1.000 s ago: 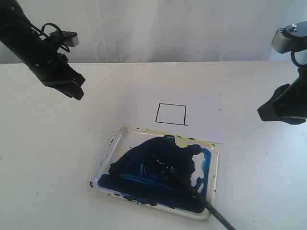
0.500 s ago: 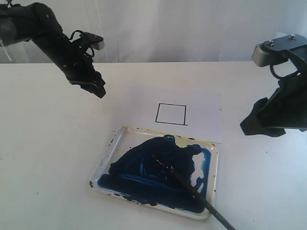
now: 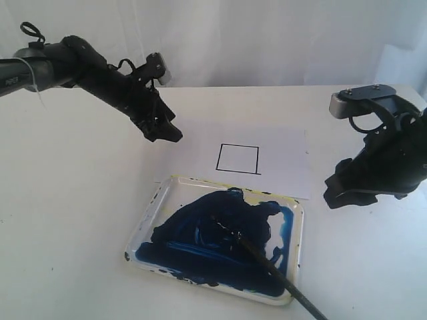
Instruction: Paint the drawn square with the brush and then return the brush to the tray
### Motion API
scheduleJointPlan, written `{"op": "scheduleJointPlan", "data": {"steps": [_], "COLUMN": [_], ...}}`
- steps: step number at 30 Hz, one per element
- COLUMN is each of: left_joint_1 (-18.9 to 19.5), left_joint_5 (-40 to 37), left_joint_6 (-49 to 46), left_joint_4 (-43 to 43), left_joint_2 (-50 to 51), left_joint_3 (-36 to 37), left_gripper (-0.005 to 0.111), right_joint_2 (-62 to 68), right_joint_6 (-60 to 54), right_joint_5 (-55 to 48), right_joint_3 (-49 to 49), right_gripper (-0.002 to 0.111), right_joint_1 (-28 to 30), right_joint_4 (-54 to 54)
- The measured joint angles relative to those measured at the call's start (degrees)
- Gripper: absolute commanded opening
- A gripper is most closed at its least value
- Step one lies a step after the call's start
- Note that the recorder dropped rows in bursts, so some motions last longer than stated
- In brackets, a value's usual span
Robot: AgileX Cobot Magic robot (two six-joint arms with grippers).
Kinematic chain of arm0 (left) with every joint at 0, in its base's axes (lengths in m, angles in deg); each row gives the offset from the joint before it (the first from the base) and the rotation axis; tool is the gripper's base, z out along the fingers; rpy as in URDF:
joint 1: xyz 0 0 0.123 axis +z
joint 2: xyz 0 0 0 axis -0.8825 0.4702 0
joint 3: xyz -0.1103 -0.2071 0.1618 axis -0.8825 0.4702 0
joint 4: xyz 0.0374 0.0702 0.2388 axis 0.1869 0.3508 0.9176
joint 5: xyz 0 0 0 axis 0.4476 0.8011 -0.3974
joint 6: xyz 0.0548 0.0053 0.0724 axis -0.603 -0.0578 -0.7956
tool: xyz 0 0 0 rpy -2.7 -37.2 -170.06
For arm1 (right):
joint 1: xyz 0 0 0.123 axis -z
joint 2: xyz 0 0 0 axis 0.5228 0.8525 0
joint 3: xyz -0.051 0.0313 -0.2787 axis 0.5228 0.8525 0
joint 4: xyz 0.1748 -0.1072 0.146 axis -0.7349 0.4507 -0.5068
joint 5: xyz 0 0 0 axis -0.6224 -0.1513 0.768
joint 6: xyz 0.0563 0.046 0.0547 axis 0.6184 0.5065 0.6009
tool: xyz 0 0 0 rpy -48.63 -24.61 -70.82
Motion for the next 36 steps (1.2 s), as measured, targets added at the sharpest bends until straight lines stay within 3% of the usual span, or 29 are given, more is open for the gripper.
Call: {"op": "scheduleJointPlan", "data": {"steps": [10, 27, 36], "left_joint_1": [0.00, 0.00, 0.00], "left_joint_5": [0.86, 2.79, 2.79], "left_joint_6": [-4.24, -10.20, -8.42], "left_joint_4": [-7.99, -8.08, -8.08], "left_joint_2": [4.23, 6.37, 6.37], "left_joint_3": [0.00, -0.21, -0.21], "left_gripper": [0.070, 0.070, 0.070], "right_joint_2": [0.08, 5.74, 8.47], "right_joint_6": [0.00, 0.01, -1.55], "right_joint_5": [0.12, -0.10, -2.82], "right_joint_3": [0.00, 0.00, 0.00], "right_gripper": [0.051, 0.051, 0.051], "right_joint_1": [0.00, -0.08, -5.58], "right_joint_4": [-1.26, -1.61, -1.61]}}
